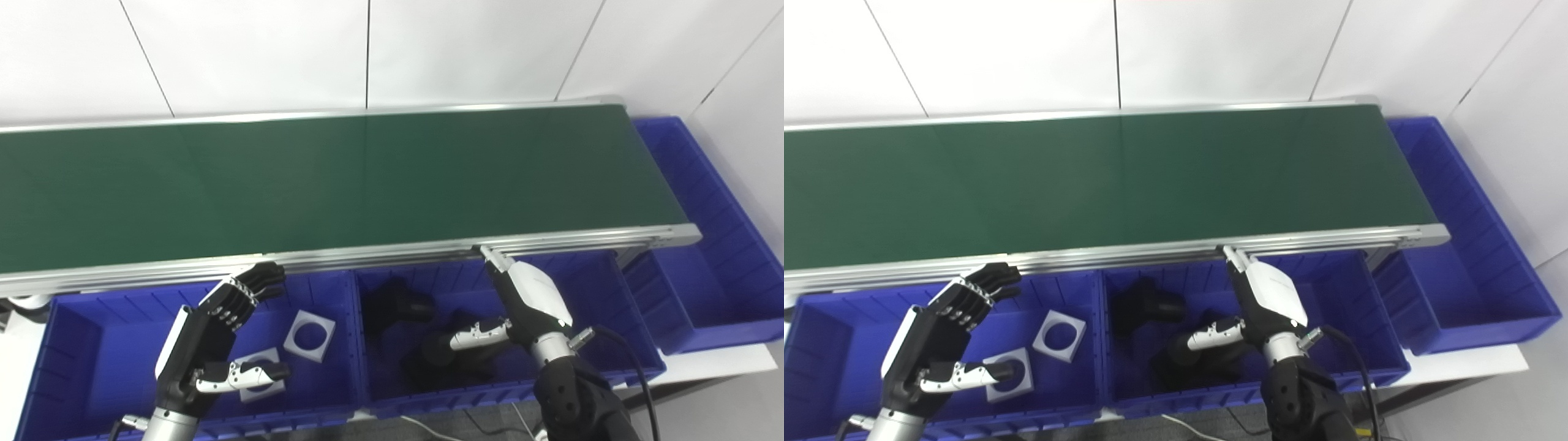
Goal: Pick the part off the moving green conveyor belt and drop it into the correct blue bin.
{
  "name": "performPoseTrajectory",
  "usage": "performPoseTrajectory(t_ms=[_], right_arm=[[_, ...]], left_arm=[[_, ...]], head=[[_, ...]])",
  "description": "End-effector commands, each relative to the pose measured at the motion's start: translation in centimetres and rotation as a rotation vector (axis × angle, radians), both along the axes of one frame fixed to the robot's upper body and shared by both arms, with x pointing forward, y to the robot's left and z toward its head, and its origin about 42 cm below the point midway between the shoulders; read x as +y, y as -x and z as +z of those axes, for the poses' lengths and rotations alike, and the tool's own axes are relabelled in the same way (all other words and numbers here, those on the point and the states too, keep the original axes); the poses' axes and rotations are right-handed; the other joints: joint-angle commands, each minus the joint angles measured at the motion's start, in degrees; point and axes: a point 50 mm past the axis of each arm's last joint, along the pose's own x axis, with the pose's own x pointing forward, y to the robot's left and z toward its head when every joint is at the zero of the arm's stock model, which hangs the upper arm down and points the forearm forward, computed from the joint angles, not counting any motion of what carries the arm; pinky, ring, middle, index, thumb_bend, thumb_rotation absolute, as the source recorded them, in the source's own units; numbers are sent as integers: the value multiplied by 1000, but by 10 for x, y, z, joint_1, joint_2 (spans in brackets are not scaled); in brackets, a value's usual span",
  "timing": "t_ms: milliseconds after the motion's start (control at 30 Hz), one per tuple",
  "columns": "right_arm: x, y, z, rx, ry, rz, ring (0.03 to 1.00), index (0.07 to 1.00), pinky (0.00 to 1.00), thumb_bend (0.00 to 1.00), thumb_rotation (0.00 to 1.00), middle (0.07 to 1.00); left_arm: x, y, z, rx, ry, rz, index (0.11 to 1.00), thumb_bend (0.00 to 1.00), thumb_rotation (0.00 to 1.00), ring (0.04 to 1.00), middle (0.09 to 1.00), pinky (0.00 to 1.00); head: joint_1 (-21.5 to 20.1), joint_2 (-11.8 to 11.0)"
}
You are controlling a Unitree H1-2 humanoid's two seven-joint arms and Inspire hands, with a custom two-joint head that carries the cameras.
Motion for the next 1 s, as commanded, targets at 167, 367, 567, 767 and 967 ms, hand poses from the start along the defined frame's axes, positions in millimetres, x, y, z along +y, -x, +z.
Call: performPoseTrajectory(t_ms=[167, 367, 567, 767, 967], right_arm=[[7, 6, 15, -115, -12, 5, 1000, 1000, 1000, 1000, 398, 1000], [14, 10, 13, -178, -221, 56, 1000, 1000, 1000, 1000, 384, 1000], [20, 10, 5, -171, -409, 117, 994, 1000, 874, 1000, 383, 1000], [21, 11, 1, -124, -547, 149, 976, 1000, 870, 1000, 423, 1000], [25, 10, -4, -110, -659, 193, 937, 1000, 877, 1000, 445, 981]], left_arm=[[4, 0, 11, -53, -30, 9, 790, 853, 79, 806, 806, 777], [4, 0, 12, -46, -37, 4, 791, 856, 77, 811, 810, 779], [2, 1, 13, -45, -80, 24, 803, 838, 104, 815, 814, 785], [-1, 3, 15, -29, -94, 36, 822, 844, 140, 842, 835, 811], [-6, 3, 16, -34, -168, 55, 846, 846, 141, 847, 855, 797]], head=[[2, 2], [7, 4], [16, 7], [25, 9], [40, 11]])
